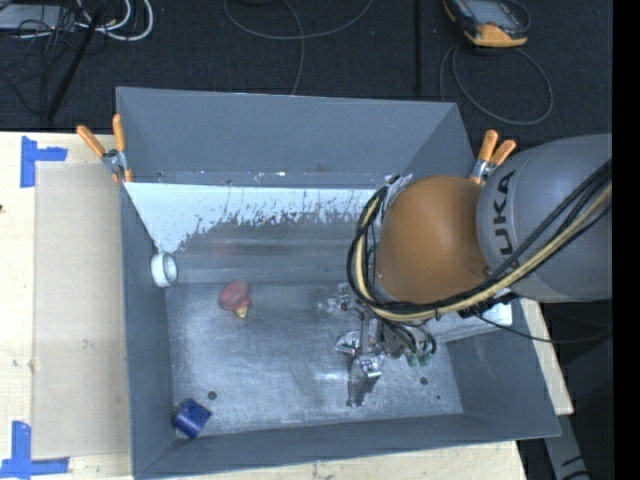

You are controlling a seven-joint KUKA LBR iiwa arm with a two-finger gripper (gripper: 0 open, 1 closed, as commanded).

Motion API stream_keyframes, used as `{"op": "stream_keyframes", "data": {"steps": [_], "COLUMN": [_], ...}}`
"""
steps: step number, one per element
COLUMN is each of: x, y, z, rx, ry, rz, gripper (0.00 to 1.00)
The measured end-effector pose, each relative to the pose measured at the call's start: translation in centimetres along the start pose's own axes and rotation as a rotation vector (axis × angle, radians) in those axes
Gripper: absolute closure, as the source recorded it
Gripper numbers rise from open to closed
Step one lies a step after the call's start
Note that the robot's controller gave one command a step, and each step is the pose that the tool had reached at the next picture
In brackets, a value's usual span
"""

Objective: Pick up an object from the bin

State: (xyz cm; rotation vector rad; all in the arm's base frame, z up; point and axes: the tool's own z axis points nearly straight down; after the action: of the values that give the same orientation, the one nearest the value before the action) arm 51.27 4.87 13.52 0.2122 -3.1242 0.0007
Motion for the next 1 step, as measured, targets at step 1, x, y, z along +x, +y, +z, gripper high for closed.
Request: {"op": "stream_keyframes", "data": {"steps": [1], "x": [0.41], "y": [-5.31], "z": [-0.68], "rx": [0.001], "ry": [-0.009], "rz": [0.135], "gripper": [0.00]}}
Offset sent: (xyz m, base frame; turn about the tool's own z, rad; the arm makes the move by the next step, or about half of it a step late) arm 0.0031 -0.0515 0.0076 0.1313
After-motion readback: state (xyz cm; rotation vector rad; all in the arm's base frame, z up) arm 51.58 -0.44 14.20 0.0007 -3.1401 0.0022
